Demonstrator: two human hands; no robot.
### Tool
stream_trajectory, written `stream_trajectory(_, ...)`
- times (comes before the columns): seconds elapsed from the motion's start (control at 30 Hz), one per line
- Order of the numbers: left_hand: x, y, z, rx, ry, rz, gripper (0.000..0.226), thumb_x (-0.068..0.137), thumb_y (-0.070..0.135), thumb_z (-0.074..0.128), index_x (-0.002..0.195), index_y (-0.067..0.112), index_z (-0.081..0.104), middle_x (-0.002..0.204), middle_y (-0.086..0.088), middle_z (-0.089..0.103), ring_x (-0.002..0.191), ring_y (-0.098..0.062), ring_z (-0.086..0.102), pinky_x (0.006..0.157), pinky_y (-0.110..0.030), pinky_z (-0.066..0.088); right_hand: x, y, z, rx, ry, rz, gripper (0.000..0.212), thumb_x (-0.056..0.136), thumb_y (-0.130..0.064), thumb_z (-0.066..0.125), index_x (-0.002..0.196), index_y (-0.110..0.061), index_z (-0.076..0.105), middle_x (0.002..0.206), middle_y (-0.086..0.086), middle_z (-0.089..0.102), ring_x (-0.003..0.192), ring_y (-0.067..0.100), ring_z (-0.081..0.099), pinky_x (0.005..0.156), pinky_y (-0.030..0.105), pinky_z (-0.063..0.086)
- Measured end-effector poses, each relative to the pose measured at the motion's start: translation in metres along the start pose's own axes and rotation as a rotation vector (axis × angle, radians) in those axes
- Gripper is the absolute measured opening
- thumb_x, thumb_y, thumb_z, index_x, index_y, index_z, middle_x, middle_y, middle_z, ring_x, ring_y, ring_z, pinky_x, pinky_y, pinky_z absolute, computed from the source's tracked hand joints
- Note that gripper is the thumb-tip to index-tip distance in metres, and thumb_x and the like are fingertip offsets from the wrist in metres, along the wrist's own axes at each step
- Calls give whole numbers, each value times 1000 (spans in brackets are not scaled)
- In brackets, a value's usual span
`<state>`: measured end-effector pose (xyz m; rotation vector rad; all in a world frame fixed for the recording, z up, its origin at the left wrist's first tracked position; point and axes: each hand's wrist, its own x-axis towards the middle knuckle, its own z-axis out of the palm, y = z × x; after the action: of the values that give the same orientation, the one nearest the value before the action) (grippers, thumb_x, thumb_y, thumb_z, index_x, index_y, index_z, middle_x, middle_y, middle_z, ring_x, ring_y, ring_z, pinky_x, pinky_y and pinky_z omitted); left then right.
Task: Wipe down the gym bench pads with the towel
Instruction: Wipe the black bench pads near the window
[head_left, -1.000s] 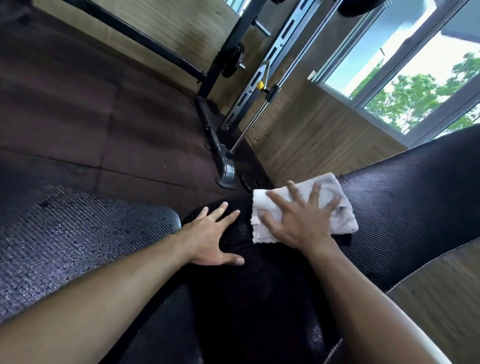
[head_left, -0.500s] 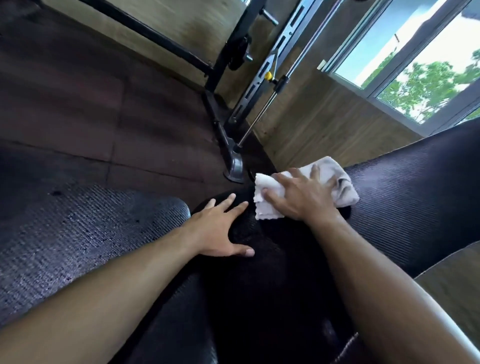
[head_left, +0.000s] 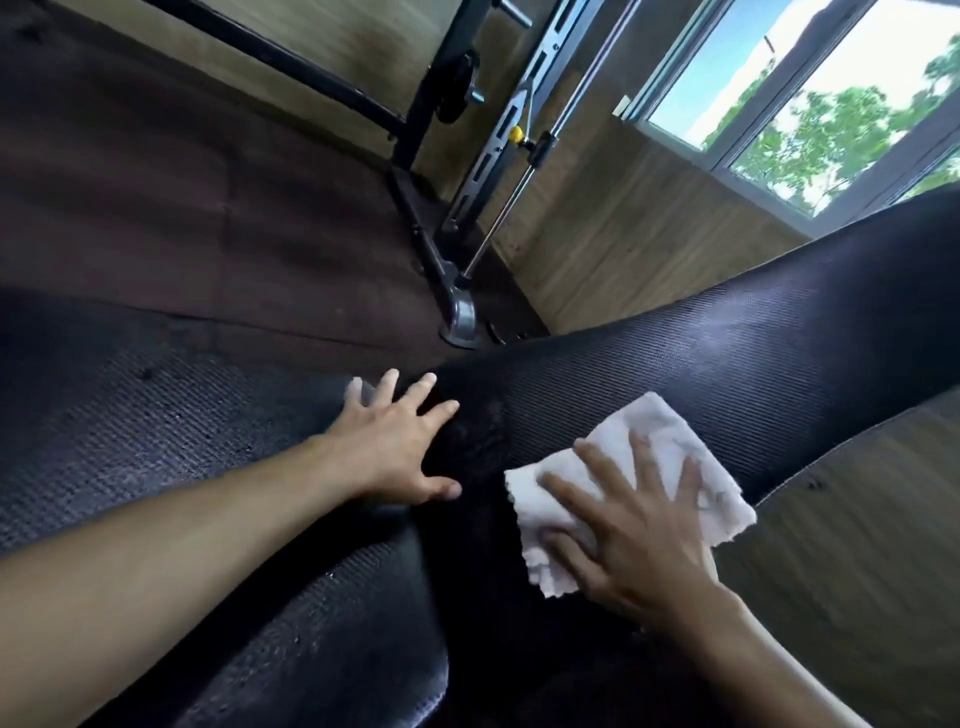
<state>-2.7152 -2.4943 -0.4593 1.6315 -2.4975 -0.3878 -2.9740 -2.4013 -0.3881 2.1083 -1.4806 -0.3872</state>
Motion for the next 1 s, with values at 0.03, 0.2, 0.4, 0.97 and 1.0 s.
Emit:
stream_trajectory(0.03, -7, -3, -1, 46, -39, -23, 104, 76, 83, 49, 156, 37, 1, 165, -3, -13, 150, -39, -7, 115, -66, 4, 12, -4, 0, -2, -2, 26, 54, 87, -73, 40, 131, -49, 60, 148, 2, 54, 137, 55, 39, 94, 85, 25)
stream_trajectory(0.2, -30, -7, 6, 86, -129, -44, 101, 75, 92, 32, 156, 37, 10, 166, -6, -7, 150, -39, -10, 115, -67, -2, 22, -19, 3, 4, -43, 121, 56, 87, -72, 38, 129, -45, 62, 147, 5, 54, 140, 57, 31, 97, 87, 20)
stream_trajectory(0.4, -46, -22, -1, 103, -112, -118, 106, 68, 97, 27, 155, 38, 15, 166, -5, -8, 150, -40, -7, 115, -67, 1, -47, -44, 2, 36, 55, 77, 55, 87, -68, 43, 132, -43, 60, 148, 7, 52, 140, 54, 33, 96, 83, 24)
stream_trajectory(0.97, -54, -48, -4, 83, -111, -226, 115, 59, 103, 20, 155, 43, 1, 166, -3, -11, 149, -40, -11, 112, -70, -4, -13, -94, 7, 21, -117, 105, 58, 86, -72, 36, 132, -44, 59, 152, 7, 51, 140, 57, 32, 99, 84, 20)
stream_trajectory(1.0, -55, -47, -5, 77, -114, -224, 114, 60, 102, 22, 155, 43, 1, 166, -3, -10, 150, -40, -11, 112, -70, -3, -8, -98, 7, 24, -130, 111, 59, 86, -72, 36, 132, -44, 59, 151, 7, 51, 140, 58, 32, 99, 84, 19)
